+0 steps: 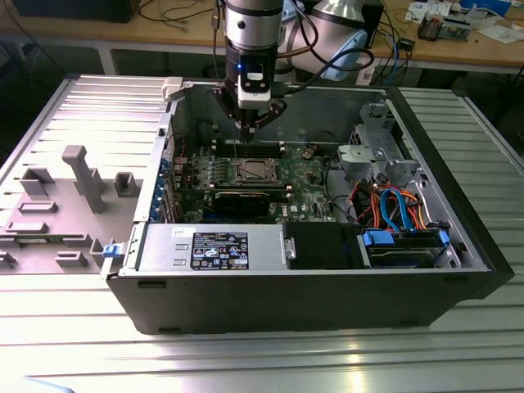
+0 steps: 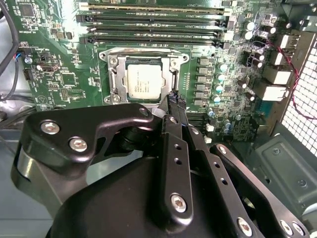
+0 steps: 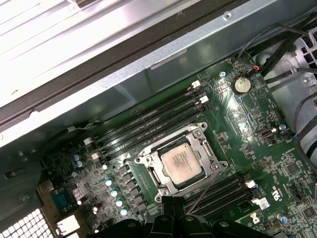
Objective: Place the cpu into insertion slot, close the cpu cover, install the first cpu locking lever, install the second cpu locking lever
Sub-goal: 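Install the first cpu locking lever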
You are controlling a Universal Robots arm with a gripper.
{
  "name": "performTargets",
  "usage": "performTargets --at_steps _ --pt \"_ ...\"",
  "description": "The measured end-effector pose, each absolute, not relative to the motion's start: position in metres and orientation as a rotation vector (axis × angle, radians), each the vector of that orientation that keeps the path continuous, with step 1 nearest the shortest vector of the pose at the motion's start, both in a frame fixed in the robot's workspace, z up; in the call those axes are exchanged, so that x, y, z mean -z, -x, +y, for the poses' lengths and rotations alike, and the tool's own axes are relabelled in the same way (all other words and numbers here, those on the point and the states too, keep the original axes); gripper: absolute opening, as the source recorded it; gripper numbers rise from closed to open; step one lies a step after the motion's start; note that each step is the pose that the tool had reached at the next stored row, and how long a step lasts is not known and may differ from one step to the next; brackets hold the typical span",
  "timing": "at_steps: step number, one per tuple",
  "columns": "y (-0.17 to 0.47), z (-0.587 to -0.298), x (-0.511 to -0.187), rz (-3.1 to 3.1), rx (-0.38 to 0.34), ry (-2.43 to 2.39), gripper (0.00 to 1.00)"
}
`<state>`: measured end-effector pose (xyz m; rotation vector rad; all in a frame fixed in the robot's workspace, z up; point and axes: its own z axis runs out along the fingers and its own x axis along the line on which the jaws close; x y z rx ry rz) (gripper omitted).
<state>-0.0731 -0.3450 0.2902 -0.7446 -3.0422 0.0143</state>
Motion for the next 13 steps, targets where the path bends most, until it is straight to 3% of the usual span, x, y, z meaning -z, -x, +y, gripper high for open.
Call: performTargets --at_steps 13 --pt "0.0737 -0.3461 -0.2900 -3.069 -0.012 0.659 0.11"
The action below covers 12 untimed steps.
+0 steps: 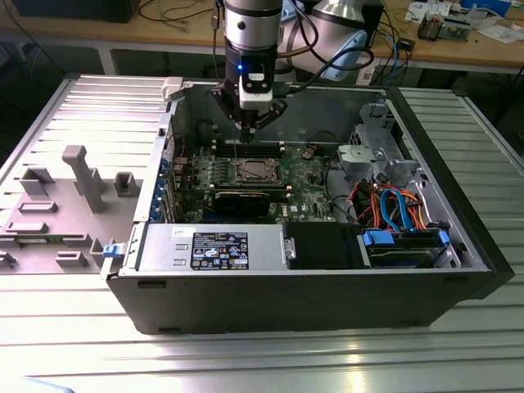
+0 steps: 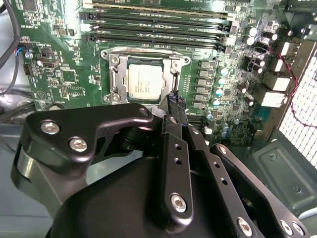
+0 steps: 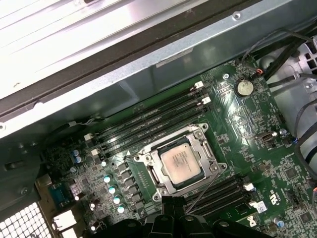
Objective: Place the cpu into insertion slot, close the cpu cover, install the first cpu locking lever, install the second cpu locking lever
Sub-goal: 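Install the first cpu locking lever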
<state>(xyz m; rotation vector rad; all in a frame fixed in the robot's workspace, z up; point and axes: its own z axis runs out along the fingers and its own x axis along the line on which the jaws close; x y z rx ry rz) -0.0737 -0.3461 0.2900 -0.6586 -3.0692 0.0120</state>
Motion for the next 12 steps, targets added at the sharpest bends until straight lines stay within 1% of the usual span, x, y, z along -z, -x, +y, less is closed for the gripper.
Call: performTargets --at_steps 7,12 --pt "0.0742 -0.3462 -0.2896 -3.095 -0.012 0.529 0.11" --pt "0.0803 -0.3461 -0.2893 -3.097 -0.011 0.523 0.11"
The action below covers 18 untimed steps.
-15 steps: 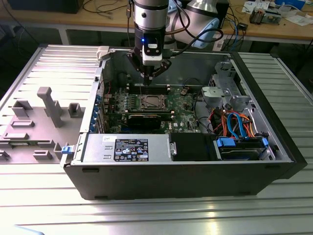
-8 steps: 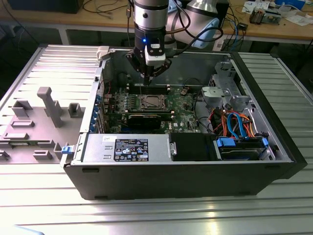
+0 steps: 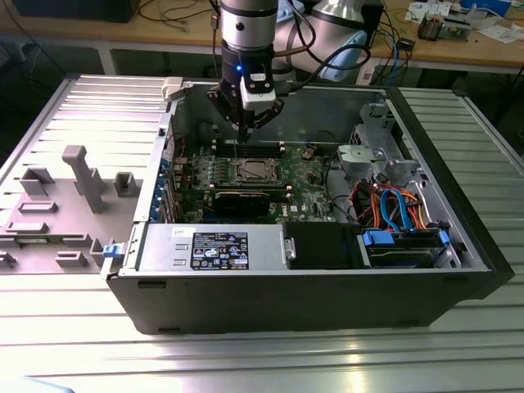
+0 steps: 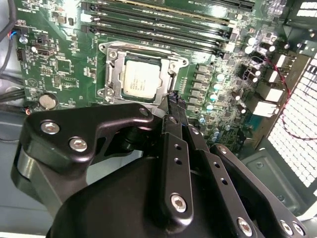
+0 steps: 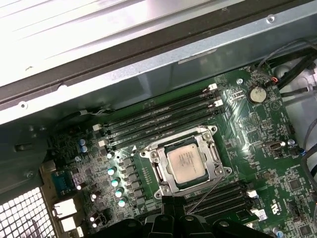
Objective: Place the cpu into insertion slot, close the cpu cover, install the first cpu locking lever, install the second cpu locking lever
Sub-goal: 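Install the first cpu locking lever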
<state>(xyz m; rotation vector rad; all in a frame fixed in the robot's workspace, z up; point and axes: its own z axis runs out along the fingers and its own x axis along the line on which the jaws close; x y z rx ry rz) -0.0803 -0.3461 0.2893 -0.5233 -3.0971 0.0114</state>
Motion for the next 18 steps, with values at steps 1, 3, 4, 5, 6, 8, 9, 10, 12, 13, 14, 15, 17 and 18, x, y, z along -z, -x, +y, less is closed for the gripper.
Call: performTargets --at_steps 1,3,4,5,6,8,9,10,12,13,14,15,17,18 --pt "0.0804 -0.3461 -0.2893 -3.097 -0.012 0.523 0.11" --pt "0.0805 -0.3462 -0.2894 -3.097 -0.012 0.523 0.11" --pt "0.0806 -0.3462 -0.2894 -3.097 -0.012 0.523 0.11" --pt "0.0806 -0.3462 -0.2893 -3.097 -0.012 0.523 0.11" --pt "0.0807 -0.3462 -0.2894 -3.097 -0.012 0.523 0.11" --pt "0.0807 -0.3462 -0.2893 -3.097 -0.012 0.522 0.11" --pt "0.0808 -0.3462 -0.2893 -3.099 -0.012 0.512 0.11" --pt "0.0808 -0.3462 -0.2893 -3.103 -0.012 0.484 0.11" --pt "0.0808 -0.3462 -0.2888 -3.113 -0.012 0.416 0.11" --pt "0.0808 -0.3462 -0.2886 -3.116 -0.012 0.394 0.11" --pt "0.0808 -0.3462 -0.2885 -3.119 -0.012 0.377 0.11" --pt "0.0818 -0.3462 -0.2882 -3.120 -0.011 0.369 0.11" --pt "0.0854 -0.3461 -0.2878 -3.123 -0.011 0.368 0.11" --pt "0.0867 -0.3461 -0.2875 -3.123 -0.011 0.367 0.11"
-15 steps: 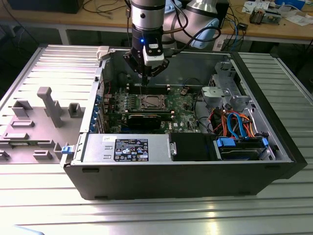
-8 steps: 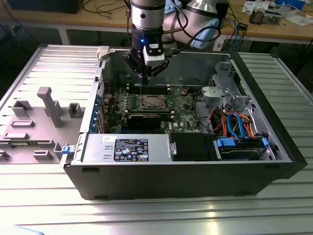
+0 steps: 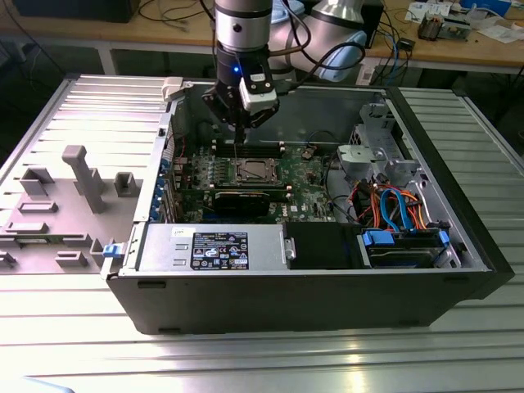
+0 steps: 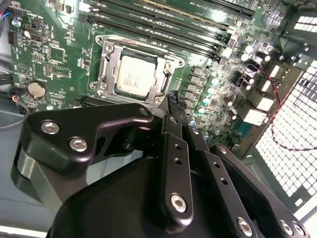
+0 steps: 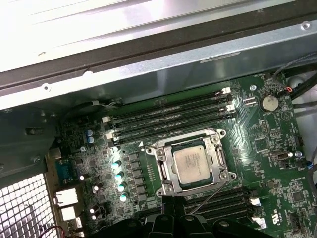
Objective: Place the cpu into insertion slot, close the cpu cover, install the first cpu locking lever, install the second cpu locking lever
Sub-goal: 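Install the first cpu locking lever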
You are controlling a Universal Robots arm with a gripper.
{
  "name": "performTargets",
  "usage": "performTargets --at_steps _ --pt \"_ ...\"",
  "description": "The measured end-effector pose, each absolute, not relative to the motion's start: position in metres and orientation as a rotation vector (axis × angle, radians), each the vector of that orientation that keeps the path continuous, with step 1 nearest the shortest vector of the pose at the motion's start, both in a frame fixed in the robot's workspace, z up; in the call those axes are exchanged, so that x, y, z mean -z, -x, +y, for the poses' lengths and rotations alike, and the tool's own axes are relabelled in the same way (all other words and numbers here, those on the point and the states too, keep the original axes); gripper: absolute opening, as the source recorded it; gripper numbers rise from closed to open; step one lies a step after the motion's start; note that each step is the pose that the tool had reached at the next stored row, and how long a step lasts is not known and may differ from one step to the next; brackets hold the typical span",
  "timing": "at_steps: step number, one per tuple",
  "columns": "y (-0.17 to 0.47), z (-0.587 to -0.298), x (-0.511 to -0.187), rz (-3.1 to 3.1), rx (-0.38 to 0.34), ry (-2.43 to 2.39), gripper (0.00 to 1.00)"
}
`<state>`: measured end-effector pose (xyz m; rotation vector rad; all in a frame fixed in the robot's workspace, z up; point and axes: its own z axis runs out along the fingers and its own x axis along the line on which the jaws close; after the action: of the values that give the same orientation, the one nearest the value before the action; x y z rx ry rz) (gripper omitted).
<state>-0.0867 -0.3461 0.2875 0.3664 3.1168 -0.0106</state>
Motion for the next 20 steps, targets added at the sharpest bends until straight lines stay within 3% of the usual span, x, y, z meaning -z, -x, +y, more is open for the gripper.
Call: performTargets --at_steps 20 --pt "0.0872 -0.3462 -0.2860 3.133 0.010 -0.139 0.11"
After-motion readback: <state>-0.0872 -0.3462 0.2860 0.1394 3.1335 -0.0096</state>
